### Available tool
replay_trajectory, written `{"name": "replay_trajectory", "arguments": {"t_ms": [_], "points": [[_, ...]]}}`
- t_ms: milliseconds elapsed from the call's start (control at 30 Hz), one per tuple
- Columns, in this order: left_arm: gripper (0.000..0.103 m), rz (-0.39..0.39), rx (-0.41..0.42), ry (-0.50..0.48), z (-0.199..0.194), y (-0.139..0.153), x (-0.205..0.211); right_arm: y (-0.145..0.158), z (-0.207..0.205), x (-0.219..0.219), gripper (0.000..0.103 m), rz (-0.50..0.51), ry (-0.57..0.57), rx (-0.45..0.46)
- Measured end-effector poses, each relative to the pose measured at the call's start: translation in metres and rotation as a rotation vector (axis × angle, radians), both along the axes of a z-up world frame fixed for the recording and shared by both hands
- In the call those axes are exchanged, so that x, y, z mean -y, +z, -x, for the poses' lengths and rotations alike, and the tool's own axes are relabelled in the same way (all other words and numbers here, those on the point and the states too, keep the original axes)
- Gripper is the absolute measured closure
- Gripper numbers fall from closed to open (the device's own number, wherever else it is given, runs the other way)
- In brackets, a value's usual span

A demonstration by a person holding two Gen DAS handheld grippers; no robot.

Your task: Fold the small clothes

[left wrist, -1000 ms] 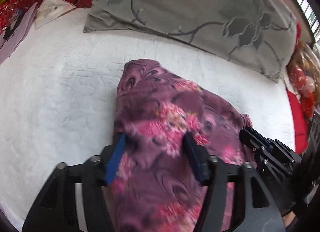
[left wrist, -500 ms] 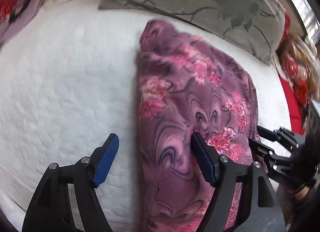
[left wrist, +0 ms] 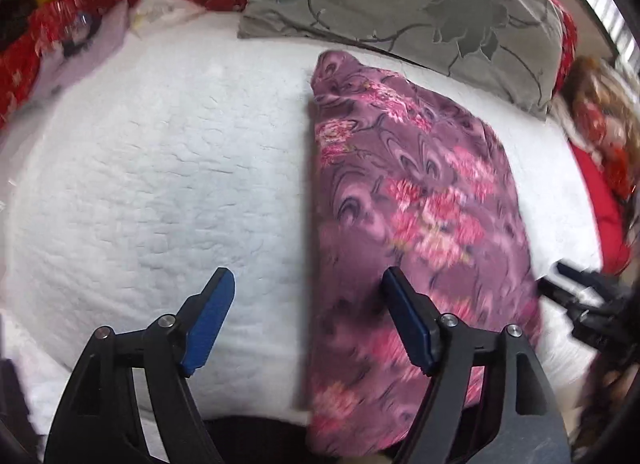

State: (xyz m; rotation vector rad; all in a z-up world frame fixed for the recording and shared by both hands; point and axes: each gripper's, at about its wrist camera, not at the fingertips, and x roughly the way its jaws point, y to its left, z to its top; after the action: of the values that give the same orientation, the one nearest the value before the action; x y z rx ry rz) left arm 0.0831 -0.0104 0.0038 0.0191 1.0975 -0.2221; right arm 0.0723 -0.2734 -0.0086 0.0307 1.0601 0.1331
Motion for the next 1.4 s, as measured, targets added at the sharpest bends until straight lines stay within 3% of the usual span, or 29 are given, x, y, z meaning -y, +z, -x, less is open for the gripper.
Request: {"name": "replay_trajectory", "arguments": {"t_ms": [100, 167, 233, 533, 867, 1167, 1400], "points": [[0.027, -0.053, 0.009, 0.003, 0.019, -0.002, -0.007, 0.009, 0.024, -0.009, 0.035, 0.152, 0.0, 0.009], [0.027, -0.055, -0.01, 0.014, 0.03, -0.006, -0.012, 0.012, 0.04, -0.017, 0.023, 0.215, 0.007, 0.019], [0.027, -0.072, -0.007, 0.03, 0.04, -0.009, -0.015, 0.015, 0.058, -0.025, 0.018, 0.249, -0.002, 0.038], [0.027, -0.194, 0.065, 0.034, 0.074, -0.011, -0.014, 0.033, 0.112, -0.04, 0.01, 0.228, -0.041, 0.165], [0.027, -0.197, 0.124, 0.0, 0.096, -0.004, -0.002, 0.039, 0.118, -0.042, 0.006, 0.244, -0.072, 0.218], [0.027, -0.142, 0.185, -0.036, 0.114, 0.006, 0.011, 0.039, 0.121, -0.048, 0.006, 0.238, -0.063, 0.234], [0.027, -0.109, 0.179, -0.07, 0.122, 0.012, 0.022, 0.043, 0.125, -0.044, 0.006, 0.235, -0.078, 0.25]]}}
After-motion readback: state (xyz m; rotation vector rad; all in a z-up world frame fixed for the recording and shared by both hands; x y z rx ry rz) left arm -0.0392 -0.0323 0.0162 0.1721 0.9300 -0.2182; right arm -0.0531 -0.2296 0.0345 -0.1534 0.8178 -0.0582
